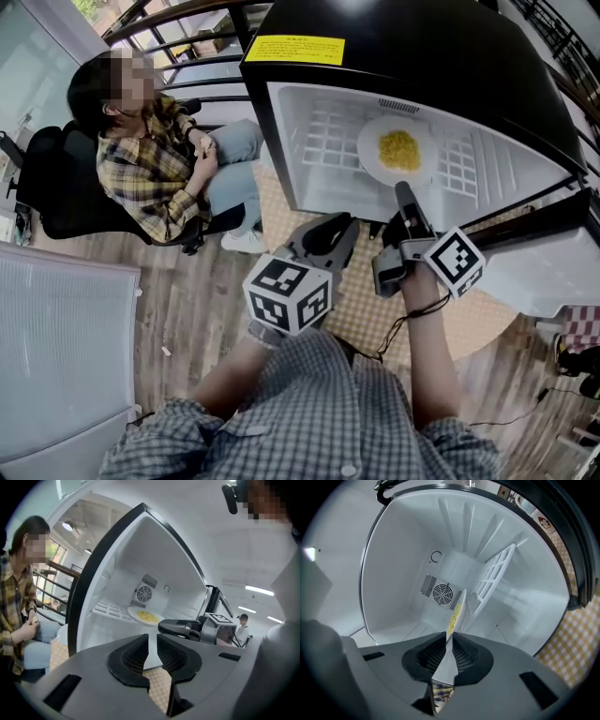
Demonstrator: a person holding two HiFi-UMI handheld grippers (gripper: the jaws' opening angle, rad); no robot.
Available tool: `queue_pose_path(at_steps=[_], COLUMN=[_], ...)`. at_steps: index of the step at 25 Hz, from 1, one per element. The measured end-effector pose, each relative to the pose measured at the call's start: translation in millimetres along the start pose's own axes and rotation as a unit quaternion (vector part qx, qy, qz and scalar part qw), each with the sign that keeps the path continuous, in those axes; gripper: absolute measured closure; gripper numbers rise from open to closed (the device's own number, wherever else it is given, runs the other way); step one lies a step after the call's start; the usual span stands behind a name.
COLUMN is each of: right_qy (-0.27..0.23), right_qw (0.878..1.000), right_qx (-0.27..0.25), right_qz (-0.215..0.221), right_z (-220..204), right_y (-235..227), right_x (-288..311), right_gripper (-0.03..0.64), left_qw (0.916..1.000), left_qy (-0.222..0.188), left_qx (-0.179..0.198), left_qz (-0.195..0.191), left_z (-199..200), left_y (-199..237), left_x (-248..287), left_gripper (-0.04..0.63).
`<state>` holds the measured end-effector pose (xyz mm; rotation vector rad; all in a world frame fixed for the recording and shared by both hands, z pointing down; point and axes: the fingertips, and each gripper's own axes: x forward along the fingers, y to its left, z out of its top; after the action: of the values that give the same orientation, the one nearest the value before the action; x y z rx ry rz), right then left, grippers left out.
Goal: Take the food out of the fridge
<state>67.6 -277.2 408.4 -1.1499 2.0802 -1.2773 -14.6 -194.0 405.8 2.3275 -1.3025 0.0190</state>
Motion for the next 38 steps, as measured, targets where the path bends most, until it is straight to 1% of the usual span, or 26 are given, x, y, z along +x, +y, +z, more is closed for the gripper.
queue_pose_path(at_steps=[1, 3, 7, 10, 15, 19, 21, 24, 28, 33, 38], right_qy=[0.001, 0.003, 0.005, 0.003, 0.006, 0.009, 0.012, 0.013, 0.009, 0.007, -0.001], right_qw=[1.0, 1.0, 1.0, 1.0, 1.0, 1.0, 1.0, 1.0, 1.0, 1.0, 1.0], right_qx=[0.005, 0.014, 0.011, 0.012, 0.01, 0.004, 0.006, 0.005, 0.009, -0.005, -0.012], right_qz=[0.003, 0.008, 0.022, 0.021, 0.029, 0.027, 0.027, 0.025, 0.014, 0.01, -0.003], right_z=[-0.8, -2.6, -4.8, -5.4, -6.6, -10.1, -12.8, -15.2, -18.5, -20.6, -25.3], right_y=[0.3, 0.7, 2.0, 1.3, 2.2, -0.6, -1.5, -4.0, -9.5, -9.7, -16.4], right_x=[-2.0, -6.5, -15.3, -21.7, -26.4, -33.3, -35.8, -39.1, -46.7, -57.2, -76.5], right_gripper=[0.577, 0.577, 0.578, 0.578, 0.578, 0.581, 0.581, 0.583, 0.583, 0.581, 0.581], left_qw=[0.9999, 0.9992, 0.9969, 0.9936, 0.9823, 0.9733, 0.9696, 0.9686, 0.973, 0.9734, 0.9775], left_qy=[0.002, 0.002, -0.003, -0.004, -0.017, -0.025, -0.023, -0.015, 0.001, 0.005, 0.021], left_qx=[-0.013, -0.035, -0.074, -0.108, -0.181, -0.222, -0.236, -0.238, -0.214, -0.21, -0.189], left_qz=[-0.008, -0.021, -0.027, -0.033, -0.045, -0.055, -0.061, -0.071, -0.086, -0.091, -0.092], left_z=[0.6, 2.6, 6.1, 5.8, 9.4, 10.4, 8.4, 4.6, 0.3, -5.1, -19.7], left_y=[-0.2, -0.7, 0.1, 0.0, 4.0, 5.5, 6.2, 4.8, -0.9, -8.5, -20.2], left_x=[4.3, 13.7, 31.5, 42.8, 55.8, 63.0, 65.7, 68.7, 67.8, 62.5, 57.3], left_gripper=[0.531, 0.504, 0.479, 0.466, 0.459, 0.457, 0.457, 0.49, 0.494, 0.499, 0.499])
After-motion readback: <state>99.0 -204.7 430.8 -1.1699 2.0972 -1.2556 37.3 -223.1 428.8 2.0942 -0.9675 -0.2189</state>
